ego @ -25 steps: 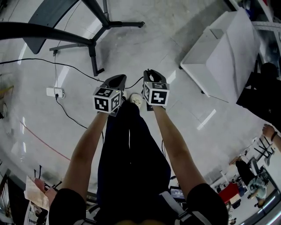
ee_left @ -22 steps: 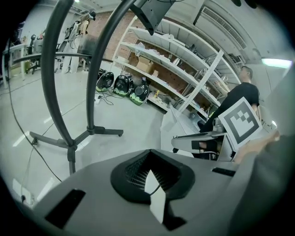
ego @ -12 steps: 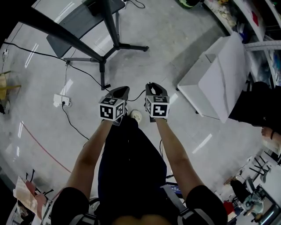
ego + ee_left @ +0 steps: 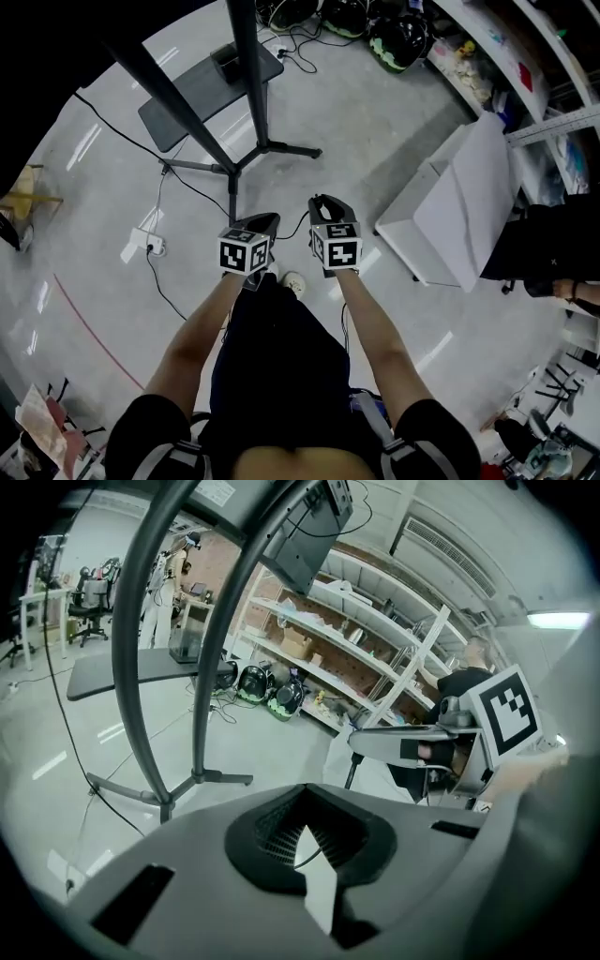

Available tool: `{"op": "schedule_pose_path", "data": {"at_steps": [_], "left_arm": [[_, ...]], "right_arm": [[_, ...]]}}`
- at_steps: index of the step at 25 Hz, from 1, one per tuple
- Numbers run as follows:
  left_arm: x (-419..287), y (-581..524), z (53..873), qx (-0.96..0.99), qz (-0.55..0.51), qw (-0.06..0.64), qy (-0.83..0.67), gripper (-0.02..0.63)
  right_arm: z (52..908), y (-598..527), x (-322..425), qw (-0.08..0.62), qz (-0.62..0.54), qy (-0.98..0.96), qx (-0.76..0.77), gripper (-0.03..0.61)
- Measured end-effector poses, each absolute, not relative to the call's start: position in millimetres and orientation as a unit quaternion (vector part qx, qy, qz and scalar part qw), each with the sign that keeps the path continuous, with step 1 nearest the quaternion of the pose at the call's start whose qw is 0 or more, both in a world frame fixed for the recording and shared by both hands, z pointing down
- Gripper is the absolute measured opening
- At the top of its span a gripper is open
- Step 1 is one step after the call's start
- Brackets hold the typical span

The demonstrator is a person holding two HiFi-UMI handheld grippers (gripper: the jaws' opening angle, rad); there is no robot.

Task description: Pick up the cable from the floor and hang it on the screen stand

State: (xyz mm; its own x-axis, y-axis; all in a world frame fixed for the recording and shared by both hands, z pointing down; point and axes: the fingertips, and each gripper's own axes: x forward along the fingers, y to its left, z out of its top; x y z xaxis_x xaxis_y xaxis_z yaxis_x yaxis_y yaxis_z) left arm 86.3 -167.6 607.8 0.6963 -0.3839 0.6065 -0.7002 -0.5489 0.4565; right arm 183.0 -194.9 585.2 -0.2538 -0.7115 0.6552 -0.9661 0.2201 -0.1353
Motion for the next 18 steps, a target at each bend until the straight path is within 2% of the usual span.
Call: {"op": "schedule_pose_path", "data": {"at_steps": [18], "left_arm": [[51, -168, 466, 0.885, 0.137, 0.292, -0.334, 0.003]], "right_arm": [[427, -203, 120, 0.183, 0.150, -0.812, 0.533, 0.112]]}}
